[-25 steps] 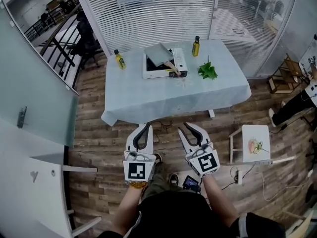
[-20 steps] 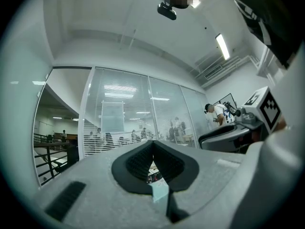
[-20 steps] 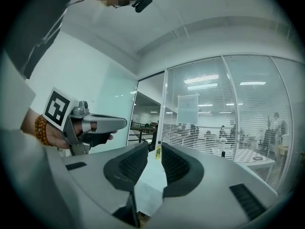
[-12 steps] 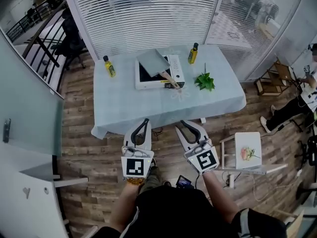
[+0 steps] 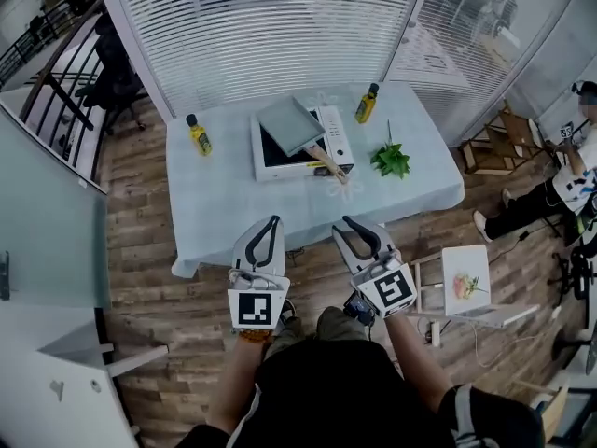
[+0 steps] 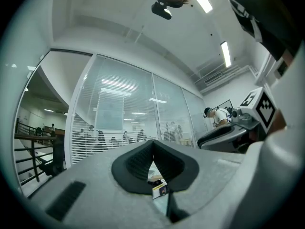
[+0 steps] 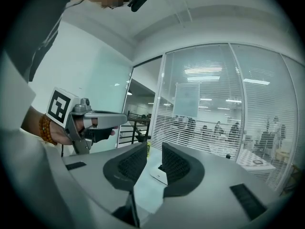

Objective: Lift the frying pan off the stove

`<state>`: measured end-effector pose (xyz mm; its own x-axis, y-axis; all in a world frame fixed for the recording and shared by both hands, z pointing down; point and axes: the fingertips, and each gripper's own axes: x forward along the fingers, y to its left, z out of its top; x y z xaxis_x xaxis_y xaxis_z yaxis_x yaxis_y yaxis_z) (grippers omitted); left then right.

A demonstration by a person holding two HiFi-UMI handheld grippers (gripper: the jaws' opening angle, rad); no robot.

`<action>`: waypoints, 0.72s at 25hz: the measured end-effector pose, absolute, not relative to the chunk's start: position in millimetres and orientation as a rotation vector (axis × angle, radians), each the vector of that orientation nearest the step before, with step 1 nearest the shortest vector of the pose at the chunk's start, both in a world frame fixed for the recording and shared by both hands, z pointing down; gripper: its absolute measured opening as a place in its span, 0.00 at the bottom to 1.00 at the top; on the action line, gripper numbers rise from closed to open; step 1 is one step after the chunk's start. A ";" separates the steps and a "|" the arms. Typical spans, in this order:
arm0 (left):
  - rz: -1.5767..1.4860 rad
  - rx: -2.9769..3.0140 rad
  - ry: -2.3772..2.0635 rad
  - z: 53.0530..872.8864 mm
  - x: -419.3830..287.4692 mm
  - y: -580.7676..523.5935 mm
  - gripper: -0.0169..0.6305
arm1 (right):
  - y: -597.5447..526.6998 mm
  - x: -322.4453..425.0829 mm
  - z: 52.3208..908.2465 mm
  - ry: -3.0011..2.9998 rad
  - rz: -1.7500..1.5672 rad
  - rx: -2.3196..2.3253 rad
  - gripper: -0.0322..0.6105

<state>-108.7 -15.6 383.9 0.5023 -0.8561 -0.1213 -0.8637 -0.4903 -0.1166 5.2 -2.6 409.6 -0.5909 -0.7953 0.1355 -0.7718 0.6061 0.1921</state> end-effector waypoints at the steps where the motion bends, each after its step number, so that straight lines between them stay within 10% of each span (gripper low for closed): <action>1: 0.079 -2.577 1.491 383.9 -111.0 -20.4 0.05 | -7.2 4.6 409.2 -2.621 -0.169 1.304 0.16; 18: -0.079 -2.531 1.579 400.0 -81.8 -120.6 0.05 | -116.2 59.6 438.3 -2.669 -0.119 1.180 0.20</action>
<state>-81.8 -120.6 400.0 0.4419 -0.8962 -0.0386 -0.8879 -0.4309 -0.1608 59.6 -116.2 438.3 -0.6534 -0.7383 0.1675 -0.7205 0.6744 0.1617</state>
